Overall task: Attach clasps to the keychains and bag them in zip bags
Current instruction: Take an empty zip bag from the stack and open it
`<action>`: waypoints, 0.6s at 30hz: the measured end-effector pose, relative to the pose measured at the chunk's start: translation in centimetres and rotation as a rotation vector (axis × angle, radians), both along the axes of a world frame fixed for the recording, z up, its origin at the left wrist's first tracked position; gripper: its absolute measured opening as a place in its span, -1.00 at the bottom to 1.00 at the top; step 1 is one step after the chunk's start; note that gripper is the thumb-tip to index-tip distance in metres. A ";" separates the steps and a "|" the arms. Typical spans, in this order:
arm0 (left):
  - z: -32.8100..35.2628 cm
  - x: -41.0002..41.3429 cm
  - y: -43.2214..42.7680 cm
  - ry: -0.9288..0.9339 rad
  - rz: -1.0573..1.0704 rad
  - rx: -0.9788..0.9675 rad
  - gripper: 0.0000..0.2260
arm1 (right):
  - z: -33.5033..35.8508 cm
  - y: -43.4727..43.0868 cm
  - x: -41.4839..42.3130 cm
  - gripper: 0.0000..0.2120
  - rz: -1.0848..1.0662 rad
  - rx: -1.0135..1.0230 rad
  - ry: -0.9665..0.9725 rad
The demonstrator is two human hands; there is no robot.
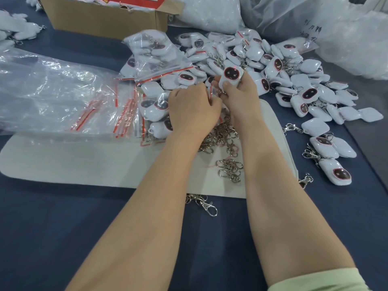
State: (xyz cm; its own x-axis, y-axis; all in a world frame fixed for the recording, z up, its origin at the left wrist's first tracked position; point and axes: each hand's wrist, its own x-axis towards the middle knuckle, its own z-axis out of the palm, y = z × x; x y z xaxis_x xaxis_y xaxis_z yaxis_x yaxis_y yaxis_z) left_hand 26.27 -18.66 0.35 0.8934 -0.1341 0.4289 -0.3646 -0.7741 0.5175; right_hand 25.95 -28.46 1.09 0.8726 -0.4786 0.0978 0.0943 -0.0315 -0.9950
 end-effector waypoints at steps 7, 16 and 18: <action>1.0 -0.5 0.2 0.085 -0.022 -0.092 -0.82 | 1.1 0.3 0.2 -0.85 -0.065 -0.070 0.021; 2.0 0.0 0.5 0.225 -0.006 -0.301 -0.69 | 4.2 0.3 -0.5 -0.73 -0.020 -0.313 0.185; 2.2 0.1 0.5 0.232 0.006 -0.397 -0.75 | 4.9 0.3 -1.0 -0.73 0.047 -0.393 0.263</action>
